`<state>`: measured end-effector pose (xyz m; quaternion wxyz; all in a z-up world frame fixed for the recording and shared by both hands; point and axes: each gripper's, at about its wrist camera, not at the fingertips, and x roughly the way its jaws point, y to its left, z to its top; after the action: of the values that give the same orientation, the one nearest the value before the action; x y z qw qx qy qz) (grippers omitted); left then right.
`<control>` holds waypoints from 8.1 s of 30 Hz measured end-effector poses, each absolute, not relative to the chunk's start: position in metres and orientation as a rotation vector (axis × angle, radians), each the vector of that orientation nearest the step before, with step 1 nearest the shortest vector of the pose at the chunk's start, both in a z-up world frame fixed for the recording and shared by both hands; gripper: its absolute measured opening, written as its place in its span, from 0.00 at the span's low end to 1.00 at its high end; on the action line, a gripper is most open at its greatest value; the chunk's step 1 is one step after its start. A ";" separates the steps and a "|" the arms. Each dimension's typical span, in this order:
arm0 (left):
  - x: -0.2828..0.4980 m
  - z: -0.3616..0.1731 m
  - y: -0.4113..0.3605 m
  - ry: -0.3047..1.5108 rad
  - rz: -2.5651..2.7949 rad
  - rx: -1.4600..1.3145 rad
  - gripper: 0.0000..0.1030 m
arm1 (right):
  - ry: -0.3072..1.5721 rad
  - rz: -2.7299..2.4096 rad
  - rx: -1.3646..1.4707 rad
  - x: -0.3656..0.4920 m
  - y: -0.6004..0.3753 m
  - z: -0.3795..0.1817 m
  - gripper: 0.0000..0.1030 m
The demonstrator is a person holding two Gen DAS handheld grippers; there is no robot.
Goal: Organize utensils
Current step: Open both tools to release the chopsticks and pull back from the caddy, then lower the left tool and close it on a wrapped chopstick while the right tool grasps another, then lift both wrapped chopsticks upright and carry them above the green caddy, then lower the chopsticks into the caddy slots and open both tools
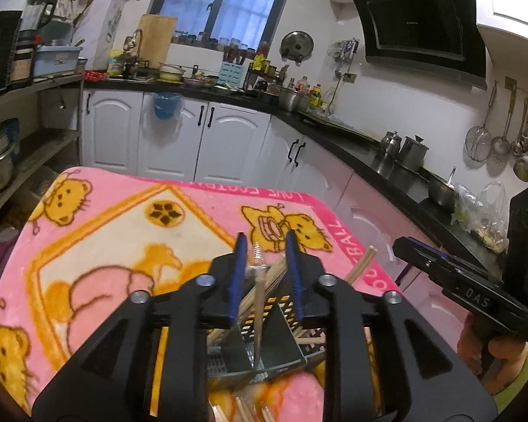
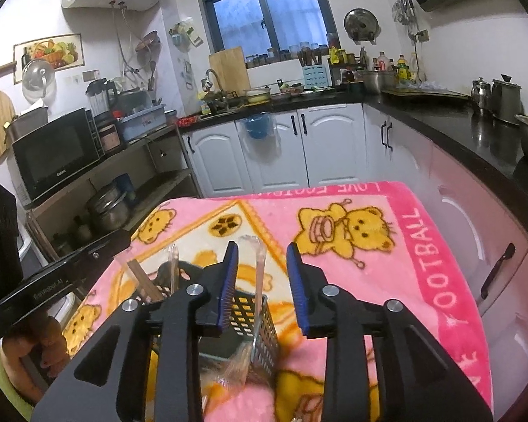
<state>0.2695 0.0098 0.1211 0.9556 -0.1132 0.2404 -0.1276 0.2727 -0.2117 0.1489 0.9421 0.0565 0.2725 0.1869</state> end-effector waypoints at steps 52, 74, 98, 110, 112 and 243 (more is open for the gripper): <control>0.170 0.094 0.031 0.545 -0.192 -0.258 0.90 | 0.632 0.408 0.025 0.180 -0.219 0.107 0.66; 0.155 0.028 0.026 0.689 -0.164 -0.237 0.89 | 0.728 0.465 -0.027 0.156 -0.205 0.060 0.51; 0.191 -0.046 -0.004 0.947 -0.197 -0.140 0.32 | 0.881 0.515 -0.009 0.192 -0.184 0.014 0.30; 0.188 -0.048 0.009 0.952 -0.225 -0.160 0.10 | 0.922 0.563 -0.046 0.208 -0.147 0.002 0.28; 0.185 -0.047 0.015 0.952 -0.236 -0.172 0.08 | 0.929 0.571 -0.053 0.209 -0.139 -0.001 0.28; 0.249 0.089 0.053 0.333 -0.142 -0.311 0.10 | 0.181 0.313 0.136 0.250 -0.204 0.158 0.17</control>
<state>0.2485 0.0531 0.0892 0.9717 -0.1539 0.1650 -0.0705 0.2502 -0.2035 0.1584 0.9814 0.0678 0.0899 0.1554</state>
